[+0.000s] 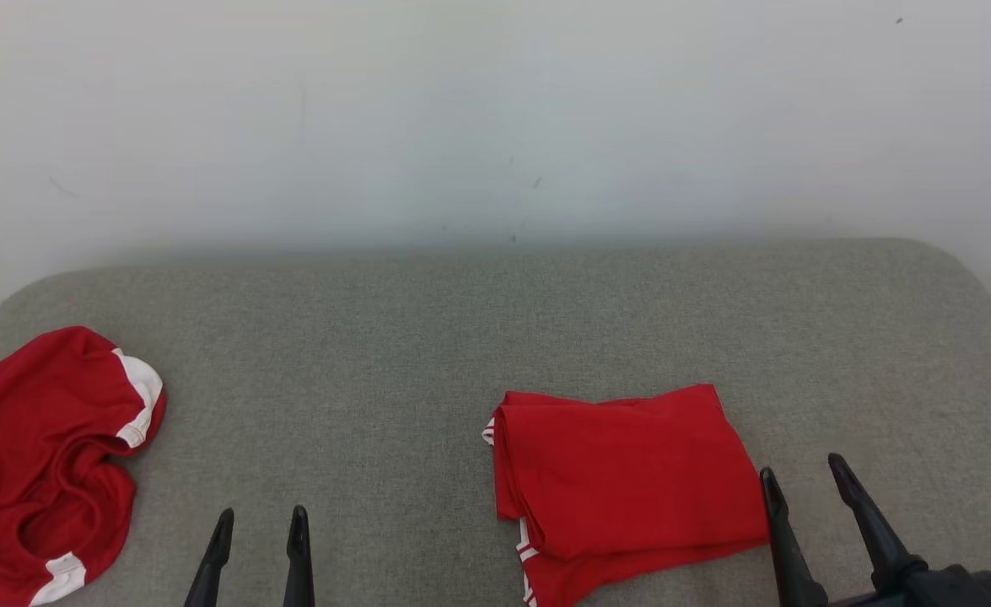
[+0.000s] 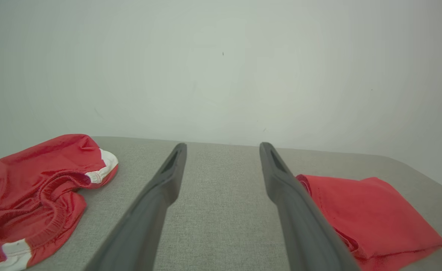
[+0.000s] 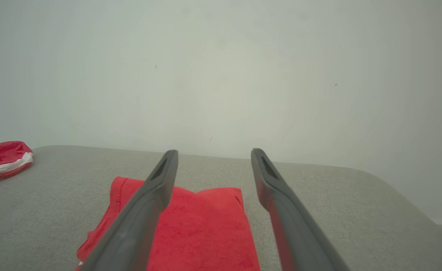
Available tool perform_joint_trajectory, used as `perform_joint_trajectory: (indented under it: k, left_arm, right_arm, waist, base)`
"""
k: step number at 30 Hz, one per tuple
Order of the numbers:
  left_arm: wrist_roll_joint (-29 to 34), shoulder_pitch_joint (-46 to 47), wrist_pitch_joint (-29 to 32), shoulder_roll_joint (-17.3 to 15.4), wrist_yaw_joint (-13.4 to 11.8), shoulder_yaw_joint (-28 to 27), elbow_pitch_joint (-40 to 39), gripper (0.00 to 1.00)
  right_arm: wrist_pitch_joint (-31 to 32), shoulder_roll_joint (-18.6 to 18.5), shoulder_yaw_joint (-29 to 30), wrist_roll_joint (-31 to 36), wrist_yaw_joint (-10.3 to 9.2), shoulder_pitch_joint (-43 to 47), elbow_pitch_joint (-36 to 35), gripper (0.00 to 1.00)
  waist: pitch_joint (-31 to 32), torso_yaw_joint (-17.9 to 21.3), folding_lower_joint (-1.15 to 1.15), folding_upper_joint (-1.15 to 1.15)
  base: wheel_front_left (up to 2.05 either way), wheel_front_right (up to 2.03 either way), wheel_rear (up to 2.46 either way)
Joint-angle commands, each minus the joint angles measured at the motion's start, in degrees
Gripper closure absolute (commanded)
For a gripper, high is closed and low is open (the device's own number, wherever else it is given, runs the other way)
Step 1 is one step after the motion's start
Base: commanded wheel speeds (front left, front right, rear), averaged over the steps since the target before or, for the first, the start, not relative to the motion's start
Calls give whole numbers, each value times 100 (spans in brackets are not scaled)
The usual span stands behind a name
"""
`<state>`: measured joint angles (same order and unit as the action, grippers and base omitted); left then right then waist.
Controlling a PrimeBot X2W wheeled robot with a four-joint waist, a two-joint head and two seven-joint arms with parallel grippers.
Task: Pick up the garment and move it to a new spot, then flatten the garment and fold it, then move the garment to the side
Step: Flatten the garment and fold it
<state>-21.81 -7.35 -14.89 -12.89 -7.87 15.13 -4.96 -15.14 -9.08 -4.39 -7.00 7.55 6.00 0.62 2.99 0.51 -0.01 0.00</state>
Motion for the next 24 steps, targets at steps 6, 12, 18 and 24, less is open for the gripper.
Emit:
perform_joint_trajectory:
  k: [6,12,18,24]
  left_arm:
    - [704,-349,-27,310,373,-273,229,0]
    - [1091,-491,-27,613,618,-523,403,0]
    - [1264,-539,-27,812,794,-750,455,0]
    - [1366,-548,-27,899,902,-865,495,0]
  right_arm:
    - [-3,139,31,-18,-14,362,-69,0]
    - [-4,110,72,-169,-14,471,66,0]
    - [-4,93,66,-221,-14,507,130,0]
    - [-5,105,35,-270,-14,461,184,0]
  waist:
    - [163,27,1,0]
    - [274,10,1,0]
    - [290,3,1,0]
    - [291,15,1,0]
  base:
    - [0,0,0]
    - [0,0,0]
    - [0,0,0]
    - [0,0,0]
